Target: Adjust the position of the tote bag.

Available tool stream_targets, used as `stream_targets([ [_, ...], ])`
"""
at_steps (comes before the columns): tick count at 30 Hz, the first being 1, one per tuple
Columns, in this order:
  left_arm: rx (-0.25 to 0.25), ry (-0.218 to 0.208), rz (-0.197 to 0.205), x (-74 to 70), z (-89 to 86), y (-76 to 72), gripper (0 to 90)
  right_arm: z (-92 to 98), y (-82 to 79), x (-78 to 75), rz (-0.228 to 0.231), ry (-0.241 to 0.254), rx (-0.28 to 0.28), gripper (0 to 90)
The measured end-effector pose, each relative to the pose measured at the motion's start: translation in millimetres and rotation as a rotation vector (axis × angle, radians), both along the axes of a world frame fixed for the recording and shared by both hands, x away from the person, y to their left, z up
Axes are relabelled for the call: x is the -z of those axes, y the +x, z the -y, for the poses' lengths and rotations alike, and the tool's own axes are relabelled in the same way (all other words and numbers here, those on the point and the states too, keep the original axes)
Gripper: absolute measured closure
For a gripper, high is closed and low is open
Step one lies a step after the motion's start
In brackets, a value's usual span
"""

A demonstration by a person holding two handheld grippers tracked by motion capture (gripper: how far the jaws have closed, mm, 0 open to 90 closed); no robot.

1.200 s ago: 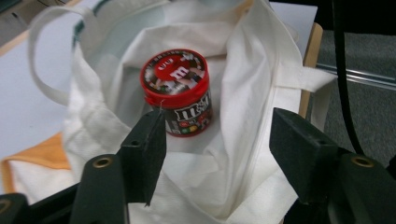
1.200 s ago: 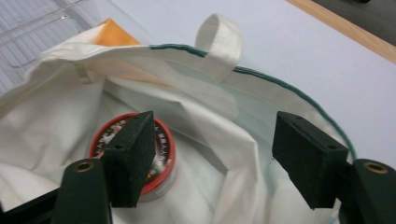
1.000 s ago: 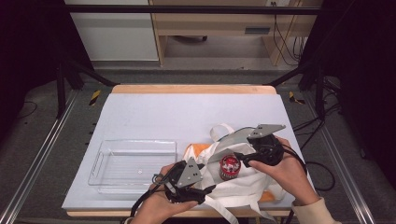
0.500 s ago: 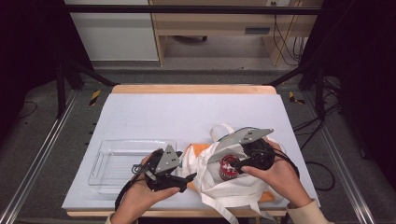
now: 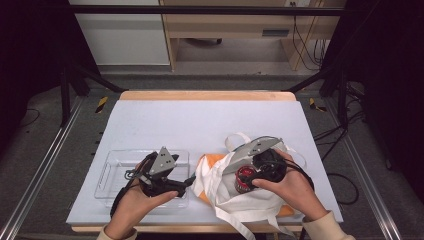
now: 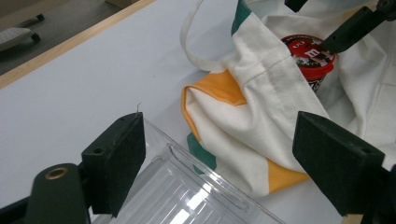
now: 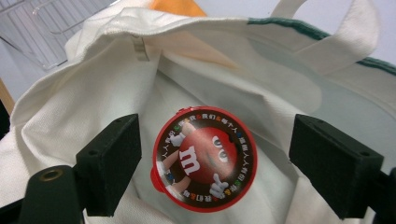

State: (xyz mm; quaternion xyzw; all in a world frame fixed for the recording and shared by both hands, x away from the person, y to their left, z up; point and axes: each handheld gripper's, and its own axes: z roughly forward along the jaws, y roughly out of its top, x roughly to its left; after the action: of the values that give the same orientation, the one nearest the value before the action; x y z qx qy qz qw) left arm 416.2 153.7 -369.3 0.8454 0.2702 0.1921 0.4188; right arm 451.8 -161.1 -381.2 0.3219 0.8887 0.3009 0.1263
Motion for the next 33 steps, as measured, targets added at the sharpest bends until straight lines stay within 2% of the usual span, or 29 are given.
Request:
stream_targets([
  [15,-0.019,0.009,-0.001,1.2,-7.1,3.4,17.1,-8.7,0.4,21.7,-0.057,-0.041,0.009,14.0],
  [24,-0.017,0.014,-0.004,2.9,-5.6,3.3,17.1,-9.0,1.7,28.7,-0.091,-0.063,0.012,13.9],
  [33,-0.017,0.013,-0.005,3.5,-4.9,3.0,17.1,-11.5,5.2,32.3,-0.099,-0.084,0.012,14.9],
])
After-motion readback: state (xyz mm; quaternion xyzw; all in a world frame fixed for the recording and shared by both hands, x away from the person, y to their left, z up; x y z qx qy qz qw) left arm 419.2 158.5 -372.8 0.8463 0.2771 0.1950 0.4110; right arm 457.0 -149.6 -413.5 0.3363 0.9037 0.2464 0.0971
